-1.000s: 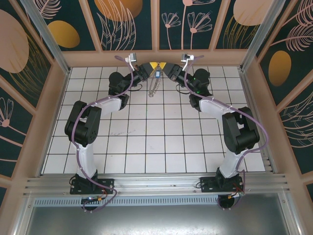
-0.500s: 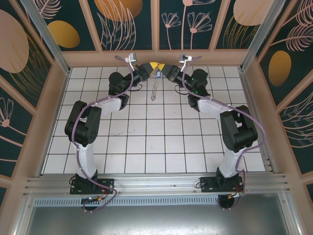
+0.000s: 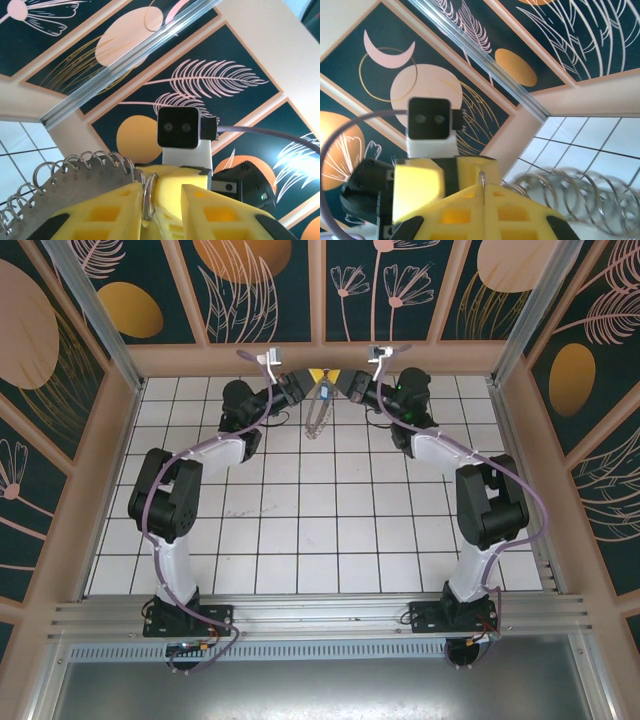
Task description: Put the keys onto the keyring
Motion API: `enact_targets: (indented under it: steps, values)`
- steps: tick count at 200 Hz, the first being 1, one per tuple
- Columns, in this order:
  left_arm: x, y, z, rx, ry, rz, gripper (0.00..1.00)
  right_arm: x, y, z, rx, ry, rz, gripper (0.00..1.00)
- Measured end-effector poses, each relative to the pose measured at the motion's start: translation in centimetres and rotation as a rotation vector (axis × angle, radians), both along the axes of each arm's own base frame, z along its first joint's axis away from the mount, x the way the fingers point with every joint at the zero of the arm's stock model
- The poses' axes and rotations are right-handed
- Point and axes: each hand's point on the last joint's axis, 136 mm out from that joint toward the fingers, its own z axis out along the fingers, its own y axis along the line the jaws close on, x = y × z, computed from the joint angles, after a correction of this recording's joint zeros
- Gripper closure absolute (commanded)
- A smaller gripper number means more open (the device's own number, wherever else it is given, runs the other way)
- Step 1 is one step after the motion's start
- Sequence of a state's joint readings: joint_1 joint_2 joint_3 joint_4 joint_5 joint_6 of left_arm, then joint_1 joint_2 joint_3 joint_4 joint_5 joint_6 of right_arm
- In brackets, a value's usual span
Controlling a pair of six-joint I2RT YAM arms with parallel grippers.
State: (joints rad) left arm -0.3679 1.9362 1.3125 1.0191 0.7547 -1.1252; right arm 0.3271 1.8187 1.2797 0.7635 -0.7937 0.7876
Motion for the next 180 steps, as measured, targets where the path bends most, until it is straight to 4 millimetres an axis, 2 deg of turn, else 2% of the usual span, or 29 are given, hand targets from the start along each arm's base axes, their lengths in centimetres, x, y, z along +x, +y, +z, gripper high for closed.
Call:
enact_targets:
  steps: [27,55,80,109,154,180]
  values:
    - [0.3,0.7,1.3,0.082,-0.071,0.017,0.70,0.6,-1.8,-1.2,-0.073,-0.006,0.022,1.00]
    - [0.6,0.7,1.7,0.152,-0.110,-0.007,0.70,1.1,-3.3,-1.6,-0.114,-0.026,0.066,1.00]
    - [0.7,0.1,1.7,0.201,-0.133,-0.052,0.71,1.1,-3.3,-2.2,-0.158,-0.042,0.133,1.00]
    - [0.4,-0.5,0.5,0.239,-0.123,-0.115,0.72,0.6,-2.8,-2.7,-0.193,-0.049,0.209,1.00]
    - [0.7,-1.0,-2.5,0.266,-0.063,-0.169,0.72,-0.3,-2.3,-3.3,-0.207,-0.044,0.268,1.00]
    - [0.6,-1.2,-3.1,0.266,-0.046,-0.186,0.73,-0.6,-1.5,-3.8,-0.209,-0.034,0.293,1.00]
